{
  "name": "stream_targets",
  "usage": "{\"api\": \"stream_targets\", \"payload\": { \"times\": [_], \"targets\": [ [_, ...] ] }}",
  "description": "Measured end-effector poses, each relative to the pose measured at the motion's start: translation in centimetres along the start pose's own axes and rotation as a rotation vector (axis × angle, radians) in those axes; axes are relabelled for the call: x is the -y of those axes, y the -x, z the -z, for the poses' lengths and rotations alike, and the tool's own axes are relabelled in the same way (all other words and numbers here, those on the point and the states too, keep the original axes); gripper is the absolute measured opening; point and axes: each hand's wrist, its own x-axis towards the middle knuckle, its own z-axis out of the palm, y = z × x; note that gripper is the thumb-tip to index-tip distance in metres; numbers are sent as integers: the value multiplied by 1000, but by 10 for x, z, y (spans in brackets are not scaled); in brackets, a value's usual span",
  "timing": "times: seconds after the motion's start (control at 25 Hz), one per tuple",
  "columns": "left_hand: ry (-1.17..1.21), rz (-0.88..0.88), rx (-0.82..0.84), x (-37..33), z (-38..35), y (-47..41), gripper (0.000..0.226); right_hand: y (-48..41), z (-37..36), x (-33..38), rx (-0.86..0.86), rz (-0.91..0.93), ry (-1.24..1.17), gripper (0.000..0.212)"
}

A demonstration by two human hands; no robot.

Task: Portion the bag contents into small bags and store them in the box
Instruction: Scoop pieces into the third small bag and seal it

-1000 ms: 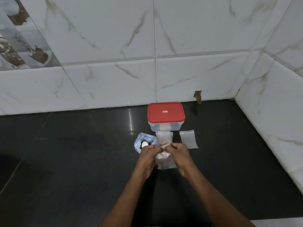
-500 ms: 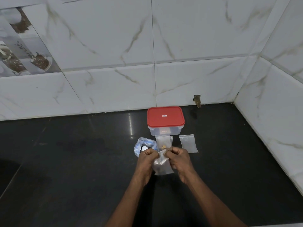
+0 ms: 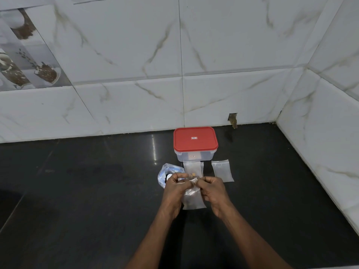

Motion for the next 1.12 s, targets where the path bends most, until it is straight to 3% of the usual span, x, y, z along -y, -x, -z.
{"api": "stream_targets", "payload": {
  "times": [0.4,0.64,0.8,0.96,1.12],
  "targets": [
    [-68,-29,-3,-2,6,-3,29,-4,-2,-6,-26,125,122,15],
    [-21,88,3,3,12,-2,18,-9,4,-6,-16,102,96,10],
    [-66,27,22,3,11,1,17,-4,1,-6,57,75,95,10],
    [-146,-2,59,5,8,1,20,-6,-1,-9,17,108,116,16],
    [-29,82,18,3,18,-4,9,-13,4,-7,-31,115,84,13]
  ]
}}
